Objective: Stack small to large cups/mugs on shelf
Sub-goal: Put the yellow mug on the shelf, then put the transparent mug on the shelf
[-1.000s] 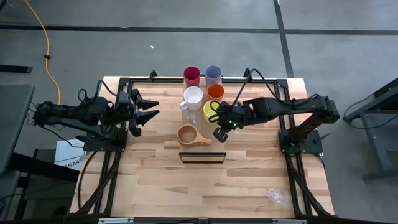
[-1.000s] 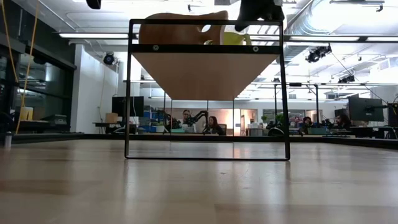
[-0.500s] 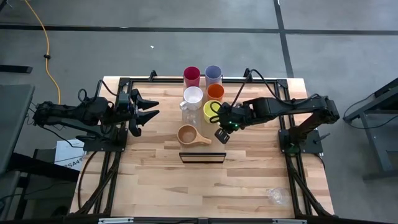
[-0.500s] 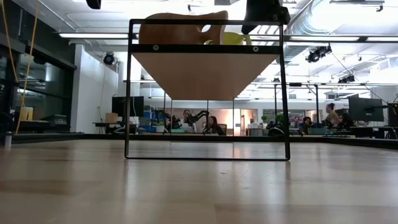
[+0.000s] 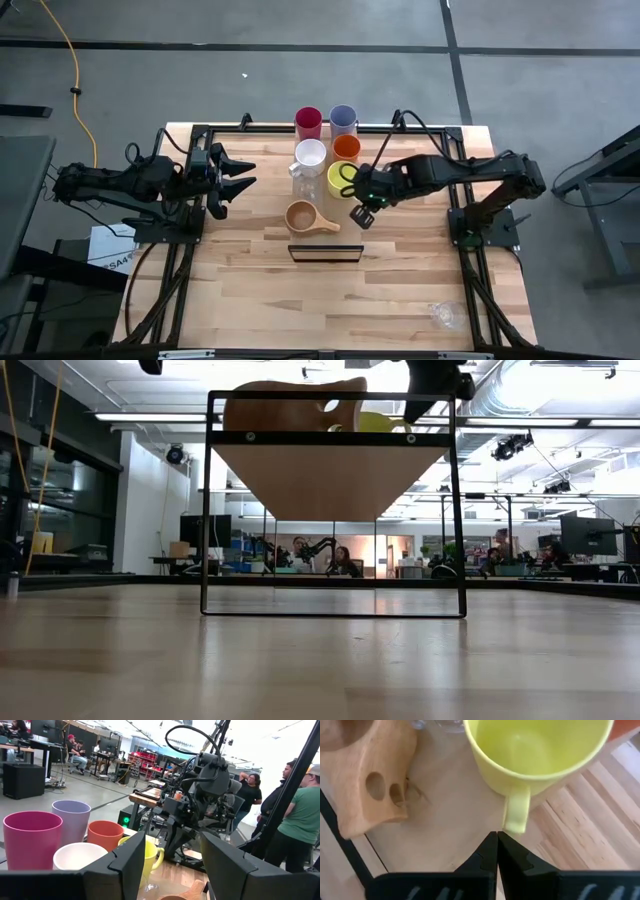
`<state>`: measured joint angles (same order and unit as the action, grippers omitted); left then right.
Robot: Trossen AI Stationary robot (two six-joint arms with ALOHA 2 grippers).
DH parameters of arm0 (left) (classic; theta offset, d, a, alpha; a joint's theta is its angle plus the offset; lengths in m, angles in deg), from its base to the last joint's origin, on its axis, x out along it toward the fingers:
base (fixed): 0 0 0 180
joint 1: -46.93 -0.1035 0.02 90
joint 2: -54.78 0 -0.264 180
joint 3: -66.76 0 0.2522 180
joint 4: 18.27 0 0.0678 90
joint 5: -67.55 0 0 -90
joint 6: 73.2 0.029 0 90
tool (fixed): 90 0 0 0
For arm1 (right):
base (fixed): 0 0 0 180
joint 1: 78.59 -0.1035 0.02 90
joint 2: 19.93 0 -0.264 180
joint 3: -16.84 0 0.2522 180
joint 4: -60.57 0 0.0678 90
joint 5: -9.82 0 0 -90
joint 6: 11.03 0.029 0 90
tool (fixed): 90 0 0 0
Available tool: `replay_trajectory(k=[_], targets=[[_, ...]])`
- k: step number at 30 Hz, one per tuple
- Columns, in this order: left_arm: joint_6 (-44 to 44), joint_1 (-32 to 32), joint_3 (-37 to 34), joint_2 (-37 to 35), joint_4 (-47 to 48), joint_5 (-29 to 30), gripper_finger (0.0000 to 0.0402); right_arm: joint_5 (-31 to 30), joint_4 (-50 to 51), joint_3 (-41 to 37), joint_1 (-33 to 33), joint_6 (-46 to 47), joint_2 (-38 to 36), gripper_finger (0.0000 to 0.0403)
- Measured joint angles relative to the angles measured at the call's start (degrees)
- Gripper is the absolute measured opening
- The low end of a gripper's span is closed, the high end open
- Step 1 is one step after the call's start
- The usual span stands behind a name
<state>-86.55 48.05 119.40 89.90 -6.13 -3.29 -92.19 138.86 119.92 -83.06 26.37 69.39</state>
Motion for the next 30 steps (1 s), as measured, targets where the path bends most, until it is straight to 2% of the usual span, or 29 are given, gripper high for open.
replay_trajectory(k=[5,10,13,16,20,23,26,30], targets=[[0.01,0.0,0.0,0.0,0.0,0.0,0.0179,0.0,3.08,1.39,-0.02,-1.56,-0.05,0.0],[0.01,0.0,0.0,0.0,0.0,-0.02,0.0179,1.73,5.13,1.07,-2.0,-12.04,-2.69,0.0],[0.0,0.0,0.0,0.0,-0.12,-0.02,0.0179,5.29,5.42,-1.79,-4.38,-15.25,-6.04,0.0],[-0.01,0.0,0.0,0.0,-0.93,-0.49,0.0179,6.08,2.09,-7.93,-7.95,-12.31,-11.69,0.0],[-0.04,0.0,-0.02,0.0,-1.6,-0.53,0.0179,5.87,-8.89,-21.48,-13.36,-3.37,-22.72,0.0],[-0.57,0.0,-0.02,0.0,-1.57,1.23,0.0179,2.48,-21.22,-32.04,-16.64,0.03,-31.63,0.0],[-5.45,0.0,-0.02,0.0,-1.68,3.08,0.0179,-1.37,-36.47,-41.19,-16.84,-1.08,-38.87,0.0],[-9.49,0.0,-0.02,0.0,-1.75,3.38,0.0179,-1.62,-56.12,-49.78,-13.72,-6.43,-45.13,0.0]])
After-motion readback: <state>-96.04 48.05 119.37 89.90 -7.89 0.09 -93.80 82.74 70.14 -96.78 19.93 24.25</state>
